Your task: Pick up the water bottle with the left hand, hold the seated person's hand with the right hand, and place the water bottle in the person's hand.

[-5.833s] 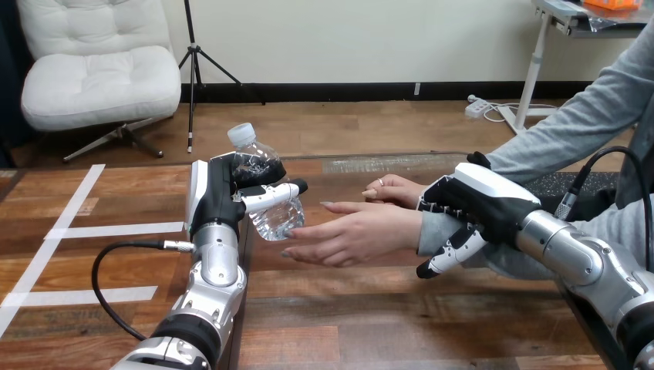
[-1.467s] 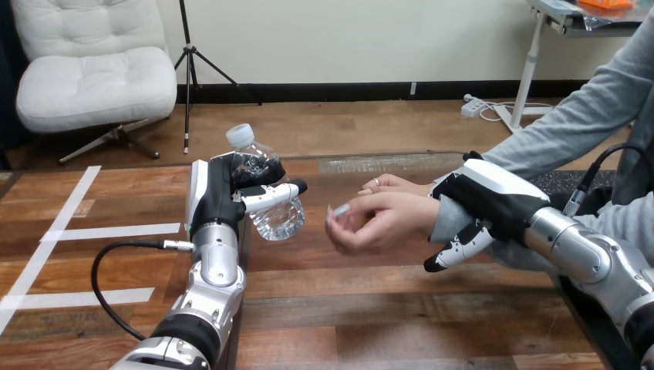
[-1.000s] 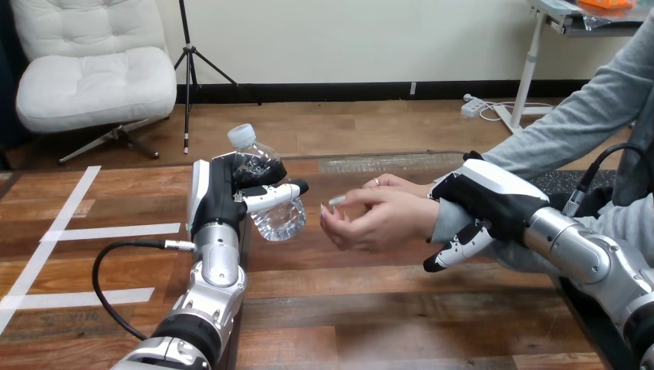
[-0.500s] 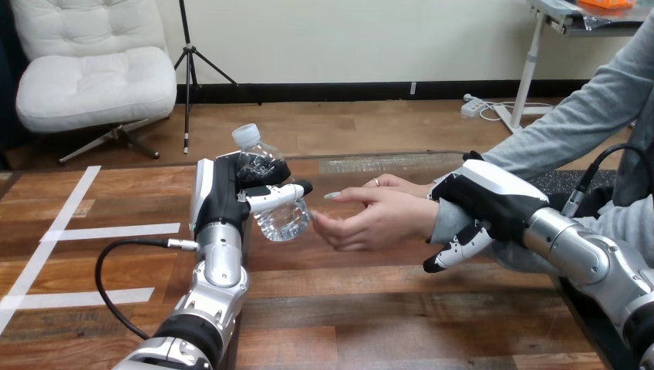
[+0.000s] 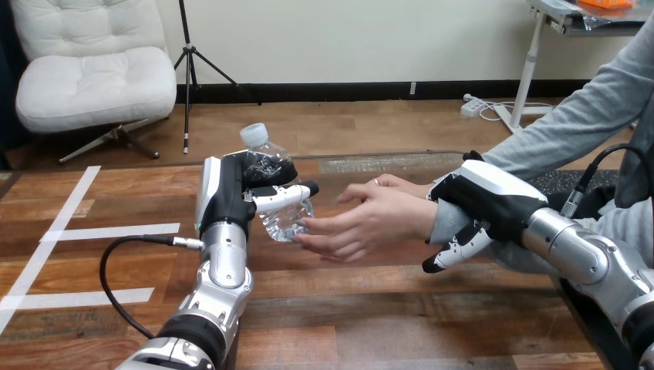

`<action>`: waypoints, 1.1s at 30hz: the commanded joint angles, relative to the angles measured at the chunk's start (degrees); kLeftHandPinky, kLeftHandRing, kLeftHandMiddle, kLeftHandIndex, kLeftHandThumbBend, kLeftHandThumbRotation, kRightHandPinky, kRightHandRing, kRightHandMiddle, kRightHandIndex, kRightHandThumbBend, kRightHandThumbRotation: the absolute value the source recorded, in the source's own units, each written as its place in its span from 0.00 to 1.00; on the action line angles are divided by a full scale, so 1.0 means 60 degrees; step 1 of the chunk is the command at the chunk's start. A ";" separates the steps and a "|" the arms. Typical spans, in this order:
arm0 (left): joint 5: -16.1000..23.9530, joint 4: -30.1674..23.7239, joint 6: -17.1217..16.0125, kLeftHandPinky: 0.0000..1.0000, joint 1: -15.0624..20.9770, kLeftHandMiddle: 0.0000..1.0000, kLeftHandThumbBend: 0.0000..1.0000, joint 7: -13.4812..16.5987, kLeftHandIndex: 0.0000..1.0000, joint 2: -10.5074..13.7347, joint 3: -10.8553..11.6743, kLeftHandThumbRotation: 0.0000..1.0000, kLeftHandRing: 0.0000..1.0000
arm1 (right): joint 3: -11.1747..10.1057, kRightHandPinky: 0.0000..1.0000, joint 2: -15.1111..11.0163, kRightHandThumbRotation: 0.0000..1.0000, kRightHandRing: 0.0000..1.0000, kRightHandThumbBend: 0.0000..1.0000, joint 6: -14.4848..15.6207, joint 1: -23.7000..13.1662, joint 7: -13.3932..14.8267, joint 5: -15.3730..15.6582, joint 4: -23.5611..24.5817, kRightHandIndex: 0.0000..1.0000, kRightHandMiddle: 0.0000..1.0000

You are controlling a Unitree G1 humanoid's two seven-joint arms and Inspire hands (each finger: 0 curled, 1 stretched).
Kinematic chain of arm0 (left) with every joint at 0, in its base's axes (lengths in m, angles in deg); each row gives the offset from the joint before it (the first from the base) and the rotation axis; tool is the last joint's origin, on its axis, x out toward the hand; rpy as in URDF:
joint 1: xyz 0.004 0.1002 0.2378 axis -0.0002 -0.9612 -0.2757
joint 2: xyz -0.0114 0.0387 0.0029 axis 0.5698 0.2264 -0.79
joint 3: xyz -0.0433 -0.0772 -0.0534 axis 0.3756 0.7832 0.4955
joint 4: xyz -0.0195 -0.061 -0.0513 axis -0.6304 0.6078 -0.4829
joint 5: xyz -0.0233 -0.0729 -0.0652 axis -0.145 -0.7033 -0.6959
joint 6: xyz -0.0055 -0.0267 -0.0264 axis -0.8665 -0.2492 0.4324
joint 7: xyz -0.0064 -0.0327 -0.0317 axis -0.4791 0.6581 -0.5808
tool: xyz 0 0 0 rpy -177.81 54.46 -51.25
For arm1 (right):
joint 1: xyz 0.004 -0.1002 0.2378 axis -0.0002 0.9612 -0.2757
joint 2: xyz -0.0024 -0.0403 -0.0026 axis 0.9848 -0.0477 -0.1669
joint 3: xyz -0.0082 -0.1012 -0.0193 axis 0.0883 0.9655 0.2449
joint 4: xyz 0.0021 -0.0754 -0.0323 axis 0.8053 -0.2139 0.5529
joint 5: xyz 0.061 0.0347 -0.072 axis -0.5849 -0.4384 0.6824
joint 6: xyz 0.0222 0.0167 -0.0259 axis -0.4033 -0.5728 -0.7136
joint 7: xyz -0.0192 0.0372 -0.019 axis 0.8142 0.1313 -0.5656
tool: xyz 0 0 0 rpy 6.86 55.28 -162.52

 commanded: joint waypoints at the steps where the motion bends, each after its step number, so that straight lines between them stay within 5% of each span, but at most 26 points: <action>1: 0.0146 -0.0730 -0.0423 0.41 0.0704 0.45 0.77 0.0044 0.49 0.0021 -0.0138 0.00 0.45 | -0.0161 0.31 0.0089 0.00 0.34 0.83 -0.0084 -0.0639 0.0226 -0.0070 0.0174 0.39 0.38; 33: 0.0267 -0.0886 -0.0059 0.34 0.0844 0.43 0.76 0.0032 0.49 -0.0286 -0.0247 0.00 0.39 | -0.0117 0.30 0.0251 0.00 0.33 0.81 -0.0017 -0.0663 0.0225 -0.0040 0.0267 0.40 0.39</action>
